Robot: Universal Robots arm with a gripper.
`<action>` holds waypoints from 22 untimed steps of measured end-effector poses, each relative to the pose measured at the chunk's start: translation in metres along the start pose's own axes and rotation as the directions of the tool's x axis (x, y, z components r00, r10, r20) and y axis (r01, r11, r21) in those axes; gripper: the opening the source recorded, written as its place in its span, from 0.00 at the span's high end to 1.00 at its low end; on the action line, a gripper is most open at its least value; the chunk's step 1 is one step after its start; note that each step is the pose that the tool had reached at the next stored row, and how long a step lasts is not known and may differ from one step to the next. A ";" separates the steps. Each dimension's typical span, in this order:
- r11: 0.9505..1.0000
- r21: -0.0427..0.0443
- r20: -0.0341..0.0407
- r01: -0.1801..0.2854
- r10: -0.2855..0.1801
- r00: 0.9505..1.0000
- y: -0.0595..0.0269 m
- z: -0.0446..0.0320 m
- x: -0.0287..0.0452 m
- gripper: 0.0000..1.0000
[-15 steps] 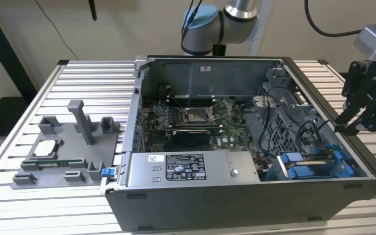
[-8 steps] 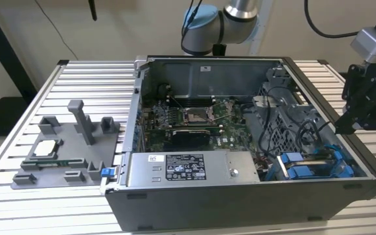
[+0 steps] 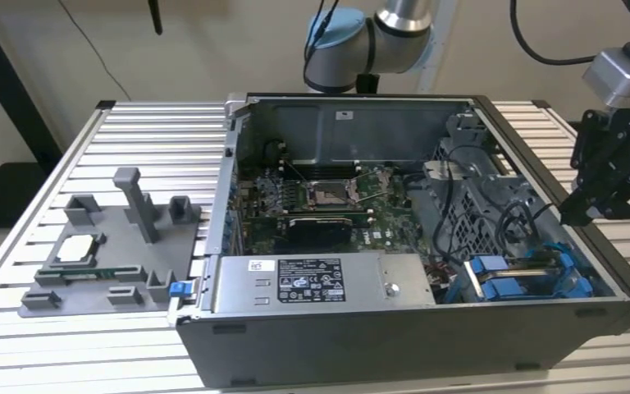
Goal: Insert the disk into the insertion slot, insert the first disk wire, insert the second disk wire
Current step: 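Insert the second disk wire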
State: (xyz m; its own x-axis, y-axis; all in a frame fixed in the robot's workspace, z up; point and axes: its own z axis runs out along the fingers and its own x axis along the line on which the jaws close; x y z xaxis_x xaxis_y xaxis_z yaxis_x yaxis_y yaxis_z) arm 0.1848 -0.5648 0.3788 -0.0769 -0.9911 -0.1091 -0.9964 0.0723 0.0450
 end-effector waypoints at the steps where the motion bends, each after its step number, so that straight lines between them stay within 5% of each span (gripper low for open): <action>1: 1.000 0.000 0.002 -0.001 0.001 1.000 0.0009 0.0003 0.0001 0.00; 7: 1.000 -0.001 0.024 -0.008 0.008 1.000 0.0049 0.0008 0.0004 0.00; 8: 1.000 -0.001 0.029 -0.009 0.009 1.000 0.0052 0.0008 0.0004 1.00; 16: 1.000 -0.002 0.036 -0.012 0.012 0.999 0.0087 -0.0018 0.0005 1.00; 22: 1.000 -0.007 0.064 -0.014 0.014 0.998 0.0187 -0.0090 0.0003 1.00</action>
State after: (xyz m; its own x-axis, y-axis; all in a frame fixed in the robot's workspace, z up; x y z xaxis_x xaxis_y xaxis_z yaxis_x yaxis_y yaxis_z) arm 0.1665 -0.5648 0.3885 -0.0930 -0.9808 -0.1714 -0.9950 0.0851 0.0531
